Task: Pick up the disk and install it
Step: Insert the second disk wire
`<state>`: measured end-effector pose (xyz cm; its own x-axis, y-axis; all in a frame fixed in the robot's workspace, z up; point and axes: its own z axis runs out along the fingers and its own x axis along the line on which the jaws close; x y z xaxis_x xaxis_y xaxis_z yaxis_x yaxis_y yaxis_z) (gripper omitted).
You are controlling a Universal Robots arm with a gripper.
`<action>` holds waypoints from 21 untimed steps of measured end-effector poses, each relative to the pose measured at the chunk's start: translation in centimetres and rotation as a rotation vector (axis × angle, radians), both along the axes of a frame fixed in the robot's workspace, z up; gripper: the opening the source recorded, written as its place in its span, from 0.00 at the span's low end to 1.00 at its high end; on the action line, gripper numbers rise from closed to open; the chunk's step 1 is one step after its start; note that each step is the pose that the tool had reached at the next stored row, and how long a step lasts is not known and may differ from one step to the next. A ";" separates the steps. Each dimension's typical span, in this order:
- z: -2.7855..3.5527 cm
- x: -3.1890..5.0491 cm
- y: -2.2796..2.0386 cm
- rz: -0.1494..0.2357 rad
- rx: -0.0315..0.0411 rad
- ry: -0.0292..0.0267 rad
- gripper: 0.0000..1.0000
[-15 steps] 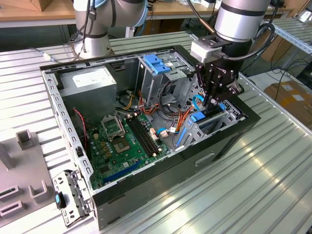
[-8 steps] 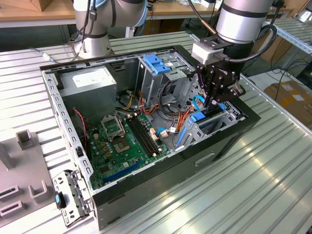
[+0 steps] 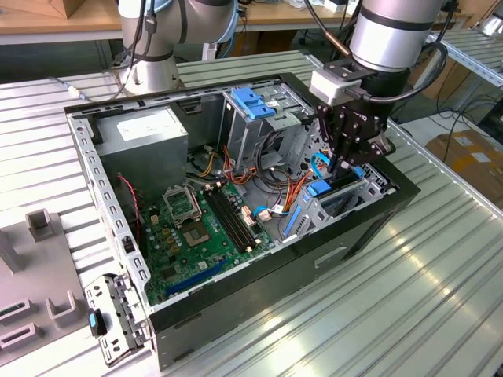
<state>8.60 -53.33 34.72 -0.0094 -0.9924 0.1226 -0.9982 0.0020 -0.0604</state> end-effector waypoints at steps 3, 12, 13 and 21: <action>-0.03 -0.01 -0.07 0.000 0.0065 -0.0006 0.16; -0.56 0.00 -0.36 0.000 0.0081 -0.0005 0.16; -0.59 0.00 -0.39 0.000 0.0084 -0.0005 0.16; -0.60 0.00 -0.42 0.000 0.0091 -0.0006 0.16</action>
